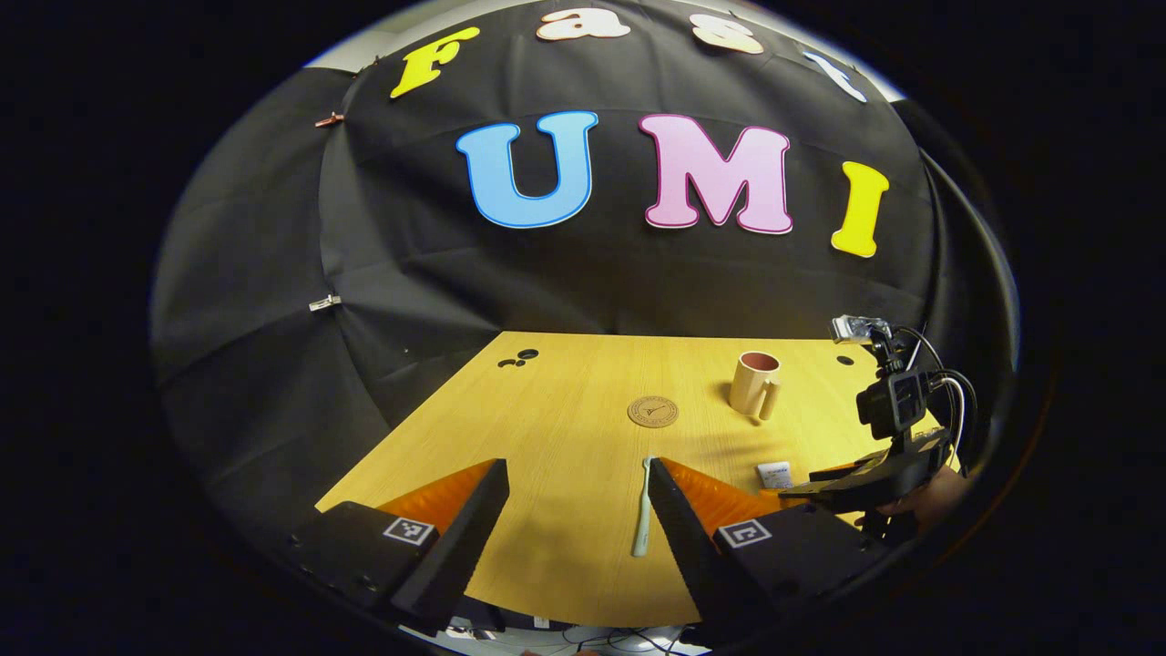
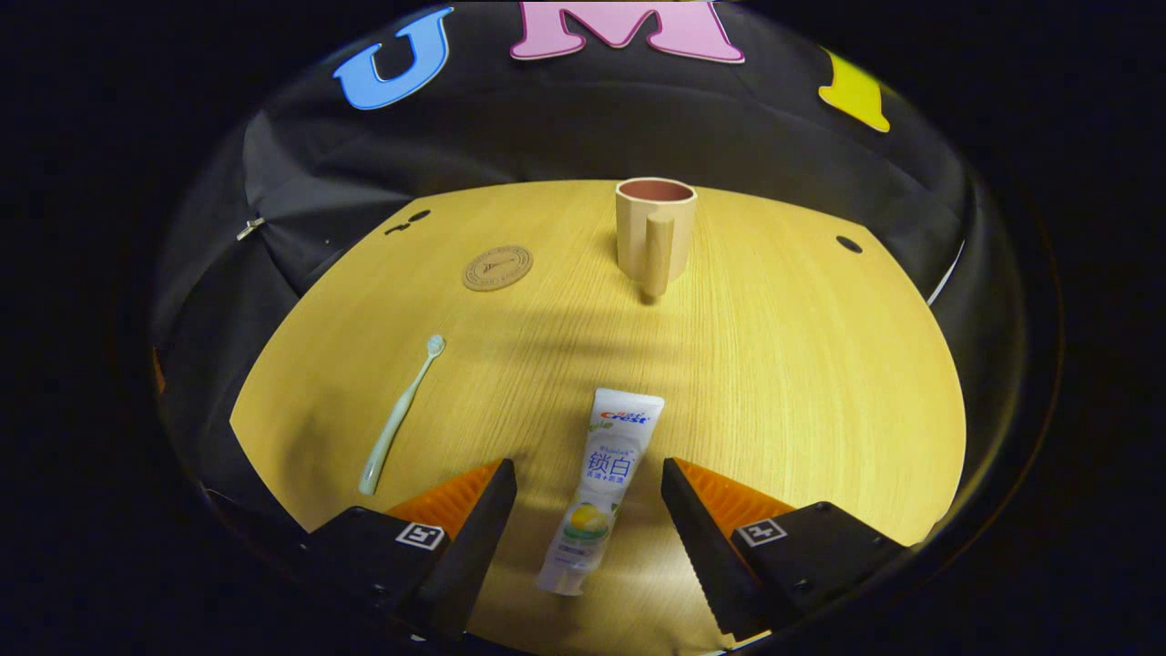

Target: Put the toothbrush and toothpaste on the desktop into the cup, then pick up the cup and place it on the coaster on the desktop.

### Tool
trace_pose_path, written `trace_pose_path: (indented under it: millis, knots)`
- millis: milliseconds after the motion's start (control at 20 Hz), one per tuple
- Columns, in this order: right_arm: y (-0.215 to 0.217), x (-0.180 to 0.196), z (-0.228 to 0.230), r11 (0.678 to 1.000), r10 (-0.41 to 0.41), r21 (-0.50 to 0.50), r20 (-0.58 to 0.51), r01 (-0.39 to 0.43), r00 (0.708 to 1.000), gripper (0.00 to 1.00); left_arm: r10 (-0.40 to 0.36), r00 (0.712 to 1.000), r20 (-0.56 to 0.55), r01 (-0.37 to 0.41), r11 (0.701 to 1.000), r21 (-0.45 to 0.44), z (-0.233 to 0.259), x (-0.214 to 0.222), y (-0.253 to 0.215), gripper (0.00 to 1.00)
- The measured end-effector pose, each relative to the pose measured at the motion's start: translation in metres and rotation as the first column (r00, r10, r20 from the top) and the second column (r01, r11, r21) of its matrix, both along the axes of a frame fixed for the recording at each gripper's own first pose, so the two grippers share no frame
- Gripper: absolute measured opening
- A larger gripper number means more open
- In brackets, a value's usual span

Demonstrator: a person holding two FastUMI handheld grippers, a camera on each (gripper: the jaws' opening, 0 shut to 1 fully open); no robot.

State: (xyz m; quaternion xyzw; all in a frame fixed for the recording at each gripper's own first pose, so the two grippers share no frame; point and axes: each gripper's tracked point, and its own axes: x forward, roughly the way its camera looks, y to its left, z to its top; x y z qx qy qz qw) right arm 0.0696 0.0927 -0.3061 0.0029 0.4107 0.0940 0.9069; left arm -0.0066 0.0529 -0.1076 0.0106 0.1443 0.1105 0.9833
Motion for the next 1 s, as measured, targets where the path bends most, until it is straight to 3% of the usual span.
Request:
trace_pose_path:
  millis: [500,600,650,700,750,950,1000]
  knots:
    - [-0.006,0.005,-0.028,0.999,-0.021,-0.034,-0.086,0.018,0.996,0.95,-0.048,0.999,-0.014,0.049,0.998,0.038,0.003,0.027,-0.013,0.99]
    - [-0.012,0.007,-0.029,0.997,-0.045,-0.059,-0.101,0.039,0.994,0.8,-0.053,0.998,-0.015,0.054,0.998,0.038,0.002,0.028,-0.014,0.99]
    - [-0.014,0.008,-0.031,0.996,-0.054,-0.078,-0.115,0.045,0.992,0.67,-0.053,0.998,-0.017,0.053,0.998,0.038,0.001,0.028,-0.014,0.99]
    - [-0.014,0.008,-0.033,0.994,-0.06,-0.095,-0.124,0.048,0.99,0.7,-0.054,0.998,-0.019,0.055,0.998,0.036,-0.001,0.028,-0.014,0.99]
    - [-0.012,0.008,-0.034,0.993,-0.056,-0.109,-0.132,0.041,0.99,0.62,-0.055,0.998,-0.019,0.056,0.998,0.033,-0.001,0.029,-0.014,0.99]
    - [-0.011,0.006,-0.033,0.99,-0.105,-0.11,-0.166,0.088,0.98,0.49,-0.056,0.998,-0.017,0.056,0.998,0.03,-0.003,0.029,-0.013,0.99]
    - [-0.01,0.005,-0.034,0.99,-0.106,-0.112,-0.174,0.087,0.979,0.51,-0.054,0.998,-0.016,0.055,0.998,0.029,-0.004,0.028,-0.013,0.99]
